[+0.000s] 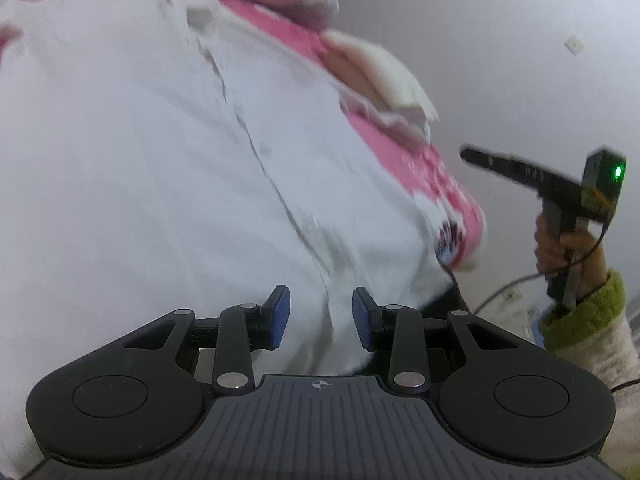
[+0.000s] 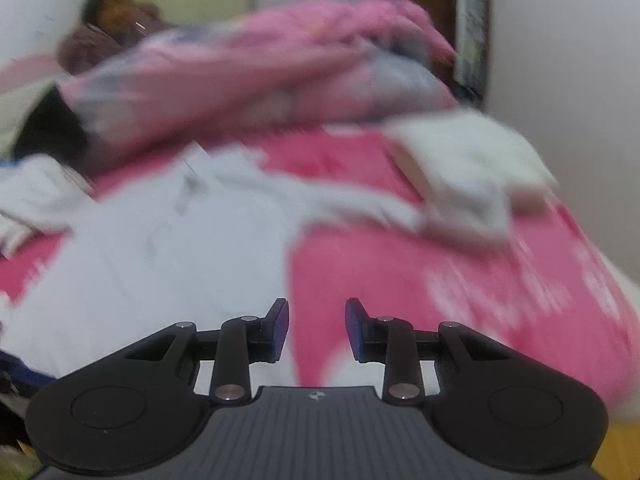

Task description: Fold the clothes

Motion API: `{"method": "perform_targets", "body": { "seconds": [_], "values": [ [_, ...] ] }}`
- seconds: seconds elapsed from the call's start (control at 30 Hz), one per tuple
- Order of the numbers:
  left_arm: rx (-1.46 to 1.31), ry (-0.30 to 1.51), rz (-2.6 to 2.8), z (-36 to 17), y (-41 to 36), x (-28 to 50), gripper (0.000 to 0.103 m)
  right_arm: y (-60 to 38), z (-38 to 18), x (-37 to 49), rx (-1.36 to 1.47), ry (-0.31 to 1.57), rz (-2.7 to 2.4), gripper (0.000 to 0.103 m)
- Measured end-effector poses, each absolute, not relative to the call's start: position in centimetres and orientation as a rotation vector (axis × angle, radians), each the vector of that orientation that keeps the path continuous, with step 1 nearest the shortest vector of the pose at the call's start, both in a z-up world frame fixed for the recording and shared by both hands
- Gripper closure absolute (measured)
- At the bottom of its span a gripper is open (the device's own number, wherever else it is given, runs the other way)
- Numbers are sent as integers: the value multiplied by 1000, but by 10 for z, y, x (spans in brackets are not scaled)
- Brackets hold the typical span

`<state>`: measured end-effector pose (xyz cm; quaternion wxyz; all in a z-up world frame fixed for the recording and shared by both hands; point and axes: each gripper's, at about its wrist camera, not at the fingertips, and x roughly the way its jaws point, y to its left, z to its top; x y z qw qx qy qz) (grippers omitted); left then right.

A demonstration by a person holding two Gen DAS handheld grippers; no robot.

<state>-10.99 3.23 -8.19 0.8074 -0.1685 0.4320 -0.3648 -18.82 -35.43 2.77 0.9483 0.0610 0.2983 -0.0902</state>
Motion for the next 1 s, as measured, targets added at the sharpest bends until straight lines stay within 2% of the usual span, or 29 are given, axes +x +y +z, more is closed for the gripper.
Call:
{"method": "perform_targets", "body": {
  "seconds": [0.2,0.43,0.7,0.77,0.8,0.83,0.87,1.0],
  "values": [
    [-286,850,-704,-79,14,-82,69,-309,45,-32,17,611,35,69],
    [-409,845,-717,-98,26,-66,69,-250,6,140,-264,679,94,67],
    [-496,797,-780,-111,40,-68,69,-236,-41,226,-425,776,134,66],
    [-509,788,-795,-112,42,-70,69,-239,-51,235,-437,825,148,73],
    [-516,784,-801,-112,42,-70,69,-240,-54,238,-439,844,142,82],
    [-522,780,-807,-113,42,-71,69,-242,-57,241,-437,863,135,97],
    [-529,776,-813,-113,43,-71,69,-246,-57,241,-424,871,126,103],
    [-537,761,-833,-115,41,-72,69,-269,-40,238,-251,804,90,103]
  ]
}}
